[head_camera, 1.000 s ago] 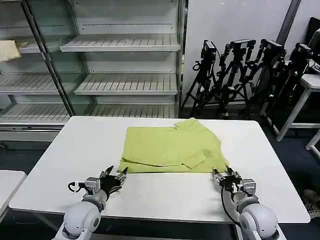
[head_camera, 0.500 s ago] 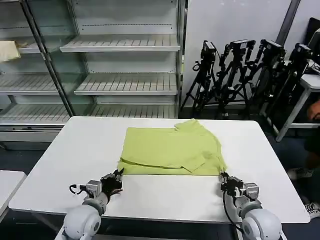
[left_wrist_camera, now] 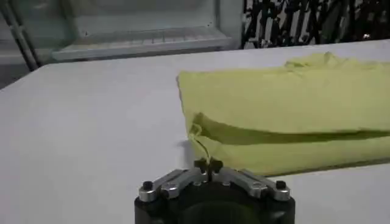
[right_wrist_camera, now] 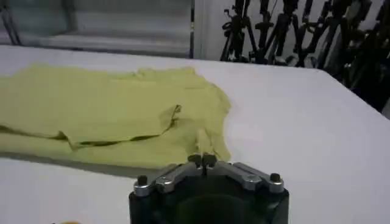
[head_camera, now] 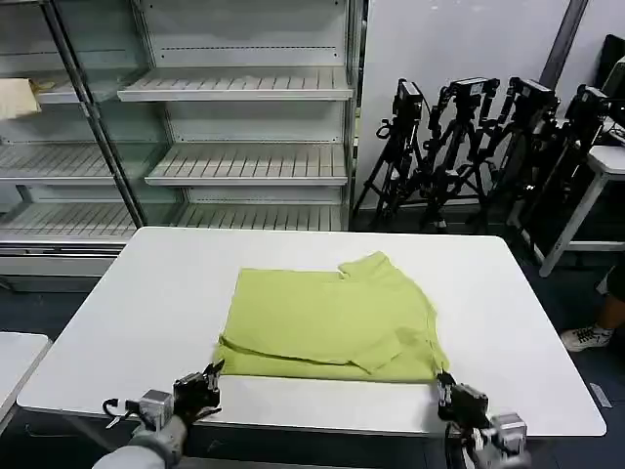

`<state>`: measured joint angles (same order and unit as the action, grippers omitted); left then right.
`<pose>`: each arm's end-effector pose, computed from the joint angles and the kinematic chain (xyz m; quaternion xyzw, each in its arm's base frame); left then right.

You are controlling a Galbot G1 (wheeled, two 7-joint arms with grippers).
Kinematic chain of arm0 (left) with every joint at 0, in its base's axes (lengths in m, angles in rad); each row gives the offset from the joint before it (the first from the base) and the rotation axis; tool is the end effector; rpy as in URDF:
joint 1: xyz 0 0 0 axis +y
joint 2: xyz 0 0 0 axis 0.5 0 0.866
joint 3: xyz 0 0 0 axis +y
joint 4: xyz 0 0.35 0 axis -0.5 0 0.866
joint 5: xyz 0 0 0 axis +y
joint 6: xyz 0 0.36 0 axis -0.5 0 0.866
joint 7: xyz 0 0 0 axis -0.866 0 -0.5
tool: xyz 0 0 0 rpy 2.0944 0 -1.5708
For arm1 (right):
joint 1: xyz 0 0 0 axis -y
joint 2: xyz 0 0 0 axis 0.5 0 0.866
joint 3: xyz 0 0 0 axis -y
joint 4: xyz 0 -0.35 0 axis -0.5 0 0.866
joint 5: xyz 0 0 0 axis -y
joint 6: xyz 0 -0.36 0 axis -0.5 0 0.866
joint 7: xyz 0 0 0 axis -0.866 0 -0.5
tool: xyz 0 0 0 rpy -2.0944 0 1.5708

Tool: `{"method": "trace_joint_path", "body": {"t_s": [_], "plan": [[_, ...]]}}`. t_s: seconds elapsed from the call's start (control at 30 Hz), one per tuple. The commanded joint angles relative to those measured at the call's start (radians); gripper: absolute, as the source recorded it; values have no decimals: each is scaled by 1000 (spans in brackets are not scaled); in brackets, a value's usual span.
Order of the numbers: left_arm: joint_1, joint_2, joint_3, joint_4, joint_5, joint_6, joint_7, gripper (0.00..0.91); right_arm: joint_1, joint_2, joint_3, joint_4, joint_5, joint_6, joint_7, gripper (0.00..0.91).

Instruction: Fold and organize the clothes.

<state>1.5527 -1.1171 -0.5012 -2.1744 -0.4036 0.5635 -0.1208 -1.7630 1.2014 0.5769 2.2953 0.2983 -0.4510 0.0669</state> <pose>0.1944 0.0579 -0.2606 -0.0746 -0.9631 -0.0399 0.2555 0.1384 -0.0536 -0.2511 0.0649 -0.9710 0.0377 0.2271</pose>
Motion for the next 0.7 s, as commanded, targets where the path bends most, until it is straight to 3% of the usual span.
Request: {"method": "trace_joint_path", "body": {"t_s": [0.03, 0.17, 0.27, 0.37, 0.4, 0.5, 0.7], "plan": [[170, -3, -58, -140, 20, -4, -10, 907, -198, 31, 20, 167, -47, 17, -11, 907], [150, -3, -65, -229, 13, 1, -38, 907, -195, 12, 120, 247, 46, 7, -11, 907], [76, 12, -81, -275, -2, 1, -53, 907, -32, -9, 141, 246, 69, -36, 5, 907], [-112, 51, -60, -160, -48, 14, -36, 907, 292, -34, 20, 66, 57, -97, 72, 907], [-252, 63, -11, -78, -76, 14, -34, 907, 472, -40, -53, -38, 59, -126, 102, 907], [-440, 81, 96, 86, -96, 14, -22, 907, 721, -39, -212, -270, 60, -127, 141, 907], [-664, 73, 219, 352, -119, 14, 16, 907, 1002, 5, -350, -558, 116, -127, 158, 907]]}}
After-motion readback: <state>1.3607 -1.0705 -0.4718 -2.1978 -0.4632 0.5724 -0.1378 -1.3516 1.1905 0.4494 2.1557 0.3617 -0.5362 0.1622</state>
